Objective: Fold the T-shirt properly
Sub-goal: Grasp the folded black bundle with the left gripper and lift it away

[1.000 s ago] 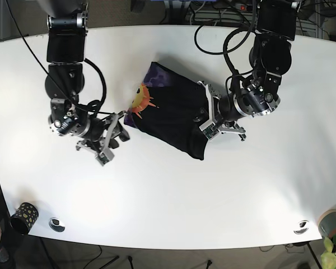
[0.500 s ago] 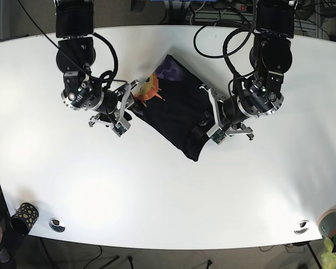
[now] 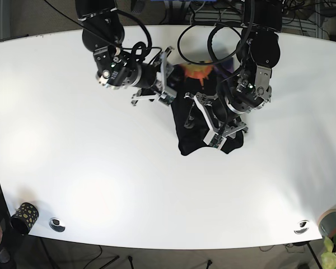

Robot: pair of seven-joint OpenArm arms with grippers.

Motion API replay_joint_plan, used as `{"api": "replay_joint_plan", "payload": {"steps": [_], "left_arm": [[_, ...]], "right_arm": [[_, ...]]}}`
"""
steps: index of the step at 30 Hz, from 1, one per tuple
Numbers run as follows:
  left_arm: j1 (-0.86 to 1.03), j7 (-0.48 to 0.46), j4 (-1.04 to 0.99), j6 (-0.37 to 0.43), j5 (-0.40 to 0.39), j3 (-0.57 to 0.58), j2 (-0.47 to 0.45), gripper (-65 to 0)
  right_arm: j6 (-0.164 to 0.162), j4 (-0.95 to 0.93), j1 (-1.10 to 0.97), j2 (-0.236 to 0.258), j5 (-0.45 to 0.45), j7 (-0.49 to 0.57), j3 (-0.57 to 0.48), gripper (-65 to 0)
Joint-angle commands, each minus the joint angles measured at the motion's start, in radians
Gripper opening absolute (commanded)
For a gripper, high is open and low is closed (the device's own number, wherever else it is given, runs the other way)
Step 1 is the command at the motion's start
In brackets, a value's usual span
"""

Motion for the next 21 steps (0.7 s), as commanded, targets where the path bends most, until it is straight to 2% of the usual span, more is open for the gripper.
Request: {"api": "replay_joint_plan", "payload": {"steps": [1,4,10,17,21], "left_arm": [[-0.014,-0.021,0.018,0.007,-0.004,0.016,-0.005,-31.4],[-0.014,-0.021,0.018,0.007,-0.004,0.025,-0.005,-31.7],[0.007,-0.041,0.015,0.016,0.002,0.023,-0.005,-31.8],[0.106,-0.211,-0.049,0.094,0.126,0.054,-0.011,-31.8],[0.192,-0.344,-0.075,0.148,0.140,0.002,-0.008,-31.8]], "right_arm": [[0.004,0.032,0.011,-0.014,0.011,0.020,-0.013,-42.6],[0.004,0.034,0.011,-0.020,0.011,0.020,0.000,-42.6],[0.004,0.035,0.017,-0.017,0.011,0.021,0.122,-42.6],[0.004,0.028,0.026,-0.014,0.011,0.021,0.253,-42.6],[0.004,0.029,0.032,-0.014,0.011,0.021,0.293,-42.6]]}}
